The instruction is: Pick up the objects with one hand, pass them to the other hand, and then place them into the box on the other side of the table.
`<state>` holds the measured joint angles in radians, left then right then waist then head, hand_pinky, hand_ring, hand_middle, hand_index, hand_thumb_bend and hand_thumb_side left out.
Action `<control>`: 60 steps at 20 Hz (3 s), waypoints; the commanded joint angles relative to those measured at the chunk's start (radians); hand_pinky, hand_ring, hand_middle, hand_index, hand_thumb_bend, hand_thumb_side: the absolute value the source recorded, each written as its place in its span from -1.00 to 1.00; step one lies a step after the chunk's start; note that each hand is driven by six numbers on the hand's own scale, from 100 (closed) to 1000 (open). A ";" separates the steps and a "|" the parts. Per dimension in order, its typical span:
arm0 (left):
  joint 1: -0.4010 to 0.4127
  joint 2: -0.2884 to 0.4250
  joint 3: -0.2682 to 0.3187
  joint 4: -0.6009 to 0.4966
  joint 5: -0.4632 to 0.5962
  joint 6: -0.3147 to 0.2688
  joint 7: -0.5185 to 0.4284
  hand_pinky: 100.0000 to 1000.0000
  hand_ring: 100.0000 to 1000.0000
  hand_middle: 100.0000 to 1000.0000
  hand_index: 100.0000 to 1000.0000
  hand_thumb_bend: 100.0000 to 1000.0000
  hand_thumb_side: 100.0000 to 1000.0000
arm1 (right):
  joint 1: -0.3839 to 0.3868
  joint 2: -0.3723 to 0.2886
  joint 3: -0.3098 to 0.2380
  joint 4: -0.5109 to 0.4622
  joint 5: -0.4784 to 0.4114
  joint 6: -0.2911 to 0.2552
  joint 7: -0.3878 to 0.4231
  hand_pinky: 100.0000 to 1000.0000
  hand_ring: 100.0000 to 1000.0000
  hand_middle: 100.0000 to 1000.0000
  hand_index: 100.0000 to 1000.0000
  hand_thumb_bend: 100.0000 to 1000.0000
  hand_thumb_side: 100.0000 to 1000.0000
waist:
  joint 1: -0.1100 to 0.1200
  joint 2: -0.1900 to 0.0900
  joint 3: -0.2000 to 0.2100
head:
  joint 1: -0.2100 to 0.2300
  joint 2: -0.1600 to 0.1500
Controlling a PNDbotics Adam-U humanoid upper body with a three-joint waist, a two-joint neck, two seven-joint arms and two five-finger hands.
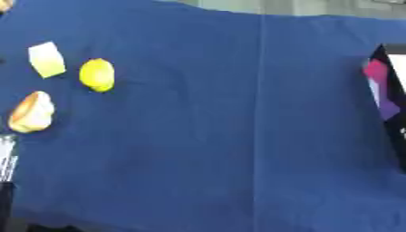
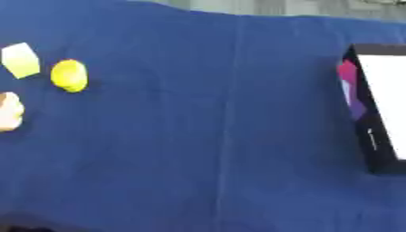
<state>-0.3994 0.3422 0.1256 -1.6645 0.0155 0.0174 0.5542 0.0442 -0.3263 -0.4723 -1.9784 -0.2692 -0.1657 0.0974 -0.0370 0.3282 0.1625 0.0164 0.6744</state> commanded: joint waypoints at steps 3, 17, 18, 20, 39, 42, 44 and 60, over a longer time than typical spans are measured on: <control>-0.013 0.026 -0.001 -0.015 -0.008 0.003 -0.005 0.61 0.08 0.36 0.43 -0.76 0.34 | -0.002 -0.022 -0.005 -0.022 -0.008 -0.002 -0.003 0.86 1.00 1.00 1.00 -1.00 -0.18 | 0.005 -0.025 -0.003 | 0.014 -0.011; -0.032 0.282 -0.049 -0.030 0.039 0.139 -0.140 0.74 0.21 0.45 0.53 -0.71 0.14 | 0.010 -0.027 -0.008 -0.022 0.007 -0.010 -0.005 0.86 1.00 1.00 1.00 -1.00 -0.18 | 0.016 -0.026 0.006 | 0.011 0.009; -0.043 0.312 -0.051 -0.017 0.030 0.153 -0.159 0.74 0.23 0.46 0.54 -0.70 0.10 | 0.011 -0.029 -0.007 -0.022 0.009 -0.010 -0.005 0.86 1.00 1.00 1.00 -1.00 -0.18 | 0.018 -0.027 0.008 | 0.011 0.011; -0.069 0.376 -0.059 0.020 0.000 0.183 -0.209 0.74 0.26 0.46 0.55 -0.67 0.07 | 0.013 -0.032 -0.005 -0.022 0.011 -0.010 -0.003 0.86 1.00 1.00 1.00 -1.00 -0.18 | 0.021 -0.029 0.010 | 0.010 0.014; -0.381 0.626 -0.168 0.401 -0.372 0.144 -0.870 0.73 0.49 0.52 0.69 -0.15 -0.10 | 0.058 -0.083 0.016 -0.022 -0.020 -0.100 0.003 0.85 1.00 1.00 1.00 -1.00 -0.18 | 0.009 -0.049 0.011 | 0.025 -0.002; -0.438 0.608 -0.177 0.455 -0.431 0.118 -0.943 0.74 0.50 0.52 0.69 -0.10 -0.20 | 0.061 -0.077 0.019 -0.022 -0.015 -0.106 0.005 0.85 1.00 1.00 1.00 -1.00 -0.18 | 0.002 -0.047 0.012 | 0.015 -0.001; -0.472 0.594 -0.185 0.486 -0.467 0.099 -0.981 0.74 0.51 0.52 0.70 -0.04 -0.21 | 0.062 -0.073 0.020 -0.022 -0.012 -0.110 0.006 0.85 1.00 1.00 1.00 -1.00 -0.18 | -0.003 -0.045 0.012 | 0.003 0.005; -0.600 0.537 -0.195 0.666 -0.660 0.030 -1.210 0.76 0.59 0.51 0.67 0.45 -0.21 | 0.046 -0.061 0.032 -0.022 0.018 -0.121 0.017 0.85 1.00 1.00 1.00 -1.00 -0.18 | -0.008 -0.014 -0.001 | -0.018 -0.015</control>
<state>-0.9771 0.8556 -0.0775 -1.0042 -0.6275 0.0509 -0.6362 0.0925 -0.3726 -0.4357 -1.9784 -0.2585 -0.2826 0.1118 -0.0370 0.3227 0.1619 -0.0021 0.6736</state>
